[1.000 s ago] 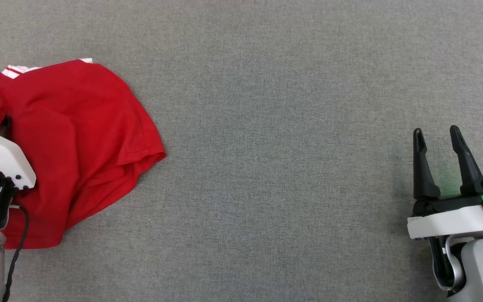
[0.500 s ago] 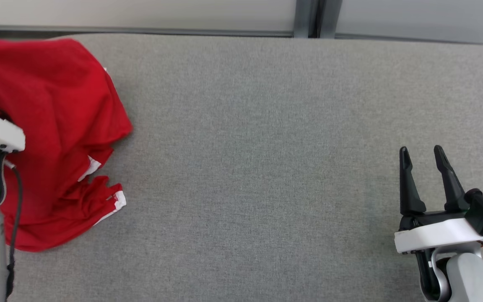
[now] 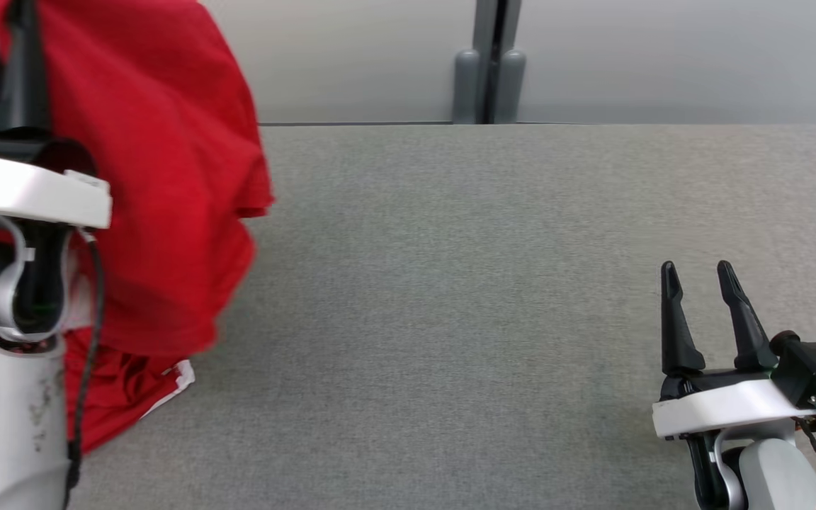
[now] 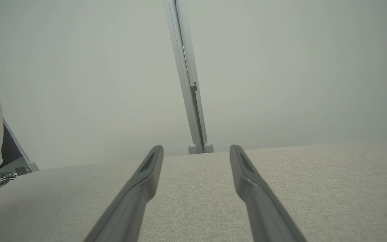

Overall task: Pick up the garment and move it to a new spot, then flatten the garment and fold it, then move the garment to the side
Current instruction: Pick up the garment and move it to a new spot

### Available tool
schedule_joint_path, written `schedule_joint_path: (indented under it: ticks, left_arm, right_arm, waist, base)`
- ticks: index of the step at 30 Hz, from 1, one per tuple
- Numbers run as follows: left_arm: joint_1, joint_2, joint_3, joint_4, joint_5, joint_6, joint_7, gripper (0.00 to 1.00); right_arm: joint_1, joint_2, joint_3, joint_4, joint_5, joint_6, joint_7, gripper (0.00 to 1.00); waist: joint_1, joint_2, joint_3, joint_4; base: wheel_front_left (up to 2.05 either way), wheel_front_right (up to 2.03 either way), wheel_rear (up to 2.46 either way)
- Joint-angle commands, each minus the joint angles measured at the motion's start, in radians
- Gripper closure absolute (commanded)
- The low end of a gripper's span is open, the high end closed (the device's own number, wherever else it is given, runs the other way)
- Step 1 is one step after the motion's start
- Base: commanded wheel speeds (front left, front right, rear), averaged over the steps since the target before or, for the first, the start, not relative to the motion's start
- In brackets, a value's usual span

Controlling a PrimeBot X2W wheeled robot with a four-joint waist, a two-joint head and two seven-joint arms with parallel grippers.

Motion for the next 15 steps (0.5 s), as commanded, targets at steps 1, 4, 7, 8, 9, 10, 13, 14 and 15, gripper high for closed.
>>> schedule_joint_path:
  ticks: [1, 4, 7, 8, 9, 10, 13, 14, 15]
  left_arm:
    - [0.007, -0.012, -0.020, -0.033, -0.005, 0.003, 0.015, 1.00]
    - [0.016, -0.046, -0.062, -0.074, -0.011, 0.007, 0.041, 1.00]
    - [0.020, -0.082, -0.103, -0.099, -0.017, 0.010, 0.068, 1.00]
    - [0.019, -0.092, -0.119, -0.103, -0.012, 0.013, 0.072, 1.00]
    - [0.017, -0.103, -0.135, -0.102, -0.005, 0.015, 0.071, 1.00]
    - [0.011, -0.118, -0.167, -0.091, 0.012, 0.021, 0.065, 1.00]
    - [-0.005, -0.146, -0.214, -0.060, 0.022, 0.031, 0.046, 1.00]
    - [-0.014, -0.154, -0.231, -0.048, 0.022, 0.035, 0.041, 1.00]
    - [-0.028, -0.161, -0.250, -0.035, 0.024, 0.037, 0.038, 1.00]
  right_arm:
    - [0.011, -0.002, -0.006, -0.004, 0.005, 0.000, -0.001, 0.00]
    - [0.009, 0.000, -0.012, -0.008, 0.004, 0.000, -0.001, 0.00]
    - [-0.006, 0.002, -0.013, -0.016, 0.003, 0.000, -0.001, 0.00]
    - [-0.012, 0.002, -0.013, -0.019, 0.002, 0.000, -0.001, 0.00]
    - [-0.017, 0.002, -0.013, -0.022, 0.003, 0.000, -0.001, 0.00]
    - [-0.025, 0.003, -0.010, -0.026, 0.006, 0.000, -0.001, 0.00]
    - [-0.037, 0.004, -0.013, -0.034, 0.008, 0.000, -0.001, 0.00]
    - [-0.041, 0.004, -0.016, -0.037, 0.013, 0.000, -0.001, 0.00]
    - [-0.045, 0.004, -0.018, -0.040, 0.020, 0.000, -0.001, 0.00]
  waist:
    - [0.0000, 0.0000, -0.010, -0.023]
    - [0.0000, 0.0000, -0.010, -0.051]
    - [0.0000, 0.0000, 0.003, -0.085]
    - [0.0000, 0.0000, 0.010, -0.097]
    - [0.0000, 0.0000, 0.016, -0.110]
    - [0.0000, 0.0000, 0.029, -0.142]
    - [0.0000, 0.0000, 0.050, -0.190]
    - [0.0000, 0.0000, 0.058, -0.207]
    - [0.0000, 0.0000, 0.067, -0.221]
  base:
    - [0.00, 0.00, 0.00]
    - [0.00, 0.00, 0.00]
    - [0.00, 0.00, 0.00]
    - [0.00, 0.00, 0.00]
    - [0.00, 0.00, 0.00]
    - [0.00, 0.00, 0.00]
    - [0.00, 0.00, 0.00]
    - [0.00, 0.00, 0.00]
    - [0.00, 0.00, 0.00]
